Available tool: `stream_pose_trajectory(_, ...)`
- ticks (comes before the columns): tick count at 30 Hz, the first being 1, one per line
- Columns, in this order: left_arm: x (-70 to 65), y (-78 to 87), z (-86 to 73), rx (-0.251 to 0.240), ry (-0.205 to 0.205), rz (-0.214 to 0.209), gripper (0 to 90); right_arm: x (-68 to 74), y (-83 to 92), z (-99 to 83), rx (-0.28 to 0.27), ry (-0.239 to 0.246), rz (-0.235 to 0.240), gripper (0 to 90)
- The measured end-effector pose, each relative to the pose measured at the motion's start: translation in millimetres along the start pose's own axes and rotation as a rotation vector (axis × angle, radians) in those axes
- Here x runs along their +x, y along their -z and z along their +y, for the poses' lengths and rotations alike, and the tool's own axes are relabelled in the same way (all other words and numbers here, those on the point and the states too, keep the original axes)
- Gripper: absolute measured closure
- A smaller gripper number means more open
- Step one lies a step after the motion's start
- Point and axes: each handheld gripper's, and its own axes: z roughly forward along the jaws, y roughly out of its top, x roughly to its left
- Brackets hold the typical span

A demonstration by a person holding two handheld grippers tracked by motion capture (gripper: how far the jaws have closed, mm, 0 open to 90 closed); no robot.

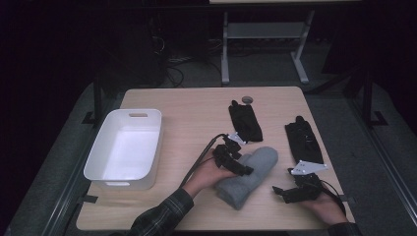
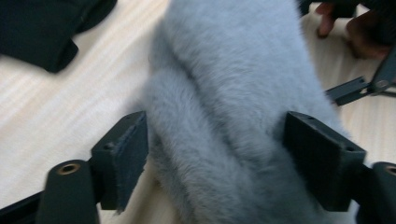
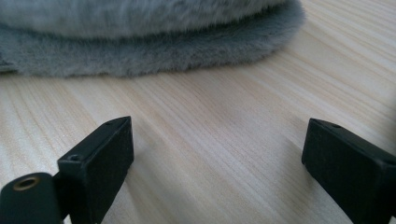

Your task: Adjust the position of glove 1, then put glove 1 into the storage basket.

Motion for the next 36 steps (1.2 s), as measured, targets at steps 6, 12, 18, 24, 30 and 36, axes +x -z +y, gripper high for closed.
stream_pose_trajectory(6,0.4,-10.6,-6.1,0.017,0.008,-0.017,14.5,-0.7,-0.2,-0.2,-0.002,0.006,-0.001,8.9)
stream_pose_trajectory(12,-1.5,-17.4,-6.6,0.044,0.007,-0.036,14.5,-0.6,-0.2,-0.3,-0.002,0.005,-0.002,8.9)
stream_pose_trajectory(18,-7.1,-17.8,-4.9,0.069,-0.017,-0.052,24.9,-0.6,-0.2,-0.2,0.0,0.004,-0.004,8.9)
stream_pose_trajectory(24,-8.1,-18.0,-3.3,0.095,-0.005,-0.1,44.1,-0.6,-0.3,-0.1,0.0,0.003,-0.005,8.9)
stream_pose_trajectory(30,-11.0,-16.4,-1.9,0.114,-0.008,-0.105,57.9,-0.6,-0.4,0.0,-0.001,0.002,-0.006,8.9)
stream_pose_trajectory(36,-17.6,-11.8,0.6,0.114,-0.045,-0.068,64.8,-0.6,-0.4,0.0,-0.001,0.002,-0.006,8.9)
